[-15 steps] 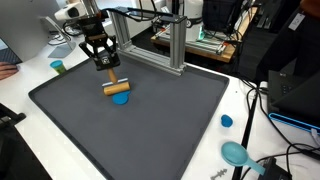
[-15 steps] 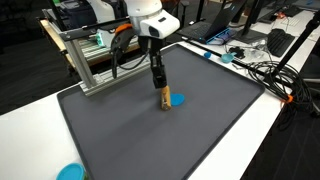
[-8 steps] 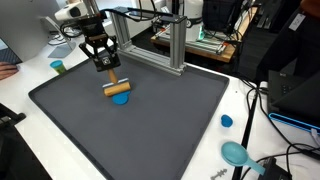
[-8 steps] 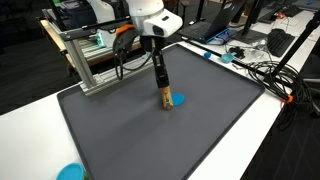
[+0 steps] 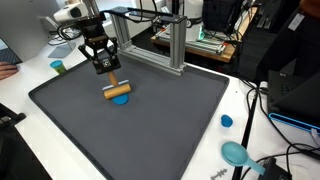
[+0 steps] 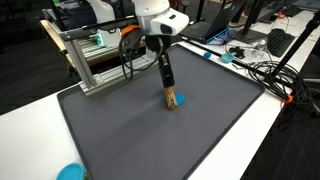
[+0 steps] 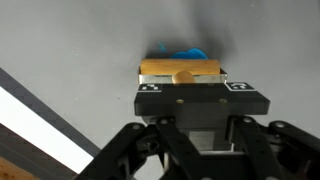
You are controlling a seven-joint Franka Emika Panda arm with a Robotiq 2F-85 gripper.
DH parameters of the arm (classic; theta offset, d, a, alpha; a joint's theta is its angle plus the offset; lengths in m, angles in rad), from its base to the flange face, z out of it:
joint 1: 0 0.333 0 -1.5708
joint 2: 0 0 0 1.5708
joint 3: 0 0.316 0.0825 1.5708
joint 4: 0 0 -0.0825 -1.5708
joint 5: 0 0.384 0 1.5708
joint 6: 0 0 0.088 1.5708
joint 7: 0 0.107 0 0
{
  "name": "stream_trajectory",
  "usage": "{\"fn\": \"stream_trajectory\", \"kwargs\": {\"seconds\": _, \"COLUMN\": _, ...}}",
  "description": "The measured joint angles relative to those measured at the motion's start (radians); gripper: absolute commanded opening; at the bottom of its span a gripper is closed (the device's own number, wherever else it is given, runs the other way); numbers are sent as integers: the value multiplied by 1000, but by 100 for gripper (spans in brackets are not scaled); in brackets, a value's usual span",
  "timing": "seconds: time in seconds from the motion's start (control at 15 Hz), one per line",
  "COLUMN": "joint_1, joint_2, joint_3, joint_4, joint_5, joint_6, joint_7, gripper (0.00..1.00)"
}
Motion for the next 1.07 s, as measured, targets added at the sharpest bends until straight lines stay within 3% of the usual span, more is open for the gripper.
{"fn": "stream_trajectory", "kwargs": {"seconds": 0.33, "joint_1": 2, "joint_2": 32, "joint_3": 45, "joint_4": 42, "joint_5": 1, "joint_6": -2, "joint_7": -63, "gripper": 22}}
{"fn": "stream_trajectory", "kwargs": {"seconds": 1.07, "joint_1": -4, "joint_2": 69, "joint_3": 53, "joint_4": 103, "joint_5": 1, "joint_6": -64, "joint_7": -187, "gripper": 22}}
